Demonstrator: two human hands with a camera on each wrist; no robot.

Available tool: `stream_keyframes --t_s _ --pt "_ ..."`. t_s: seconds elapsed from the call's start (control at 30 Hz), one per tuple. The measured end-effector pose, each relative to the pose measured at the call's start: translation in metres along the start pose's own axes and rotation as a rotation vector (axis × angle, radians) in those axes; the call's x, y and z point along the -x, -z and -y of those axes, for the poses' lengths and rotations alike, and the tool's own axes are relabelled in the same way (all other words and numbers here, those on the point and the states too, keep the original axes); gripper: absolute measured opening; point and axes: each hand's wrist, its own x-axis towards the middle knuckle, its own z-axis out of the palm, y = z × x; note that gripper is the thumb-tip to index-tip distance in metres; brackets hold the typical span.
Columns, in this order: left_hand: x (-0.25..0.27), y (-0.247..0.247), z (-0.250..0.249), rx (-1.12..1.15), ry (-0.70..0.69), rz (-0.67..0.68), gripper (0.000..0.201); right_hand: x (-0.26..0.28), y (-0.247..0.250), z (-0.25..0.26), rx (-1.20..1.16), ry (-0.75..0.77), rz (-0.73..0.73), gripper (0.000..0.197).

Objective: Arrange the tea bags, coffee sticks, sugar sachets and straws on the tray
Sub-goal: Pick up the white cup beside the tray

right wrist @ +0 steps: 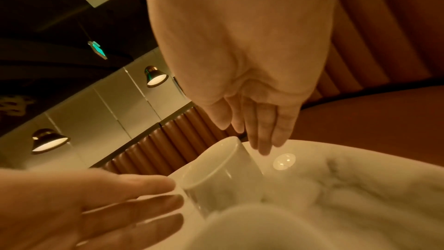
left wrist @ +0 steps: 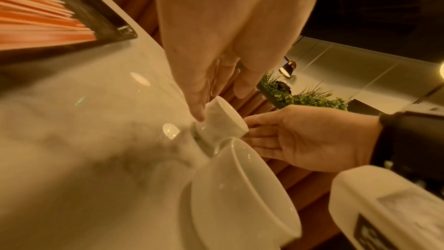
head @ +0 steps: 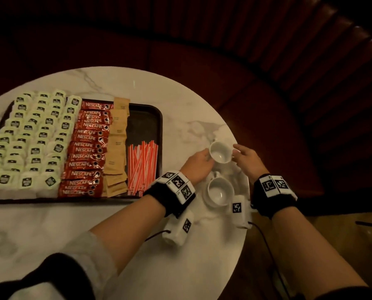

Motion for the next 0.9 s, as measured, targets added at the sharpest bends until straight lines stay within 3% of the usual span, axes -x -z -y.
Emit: stream_keyframes --t_s 0.2,0.43,0.7,0.9 --pt "-0.019 -0.004 0.009 -0.018 0.048 0.005 0.029 -0.017 0.003 -0.001 0.005 0.051 0.116 0.038" --pt "-0.023 0.003 0.002 0.021 0.039 -0.062 0.026 -0.023 0.001 0.014 0.016 0.113 0.102 0.038" --pt "-0.031 0.051 0.002 0.079 0.061 -0.2 0.031 -0.047 -0.03 0.065 0.017 0.2 0.098 0.042" --pt "-0.037 0.083 0.013 0.091 0.106 -0.25 0.032 -0.056 -0.06 0.093 0.02 0.159 0.132 0.043"
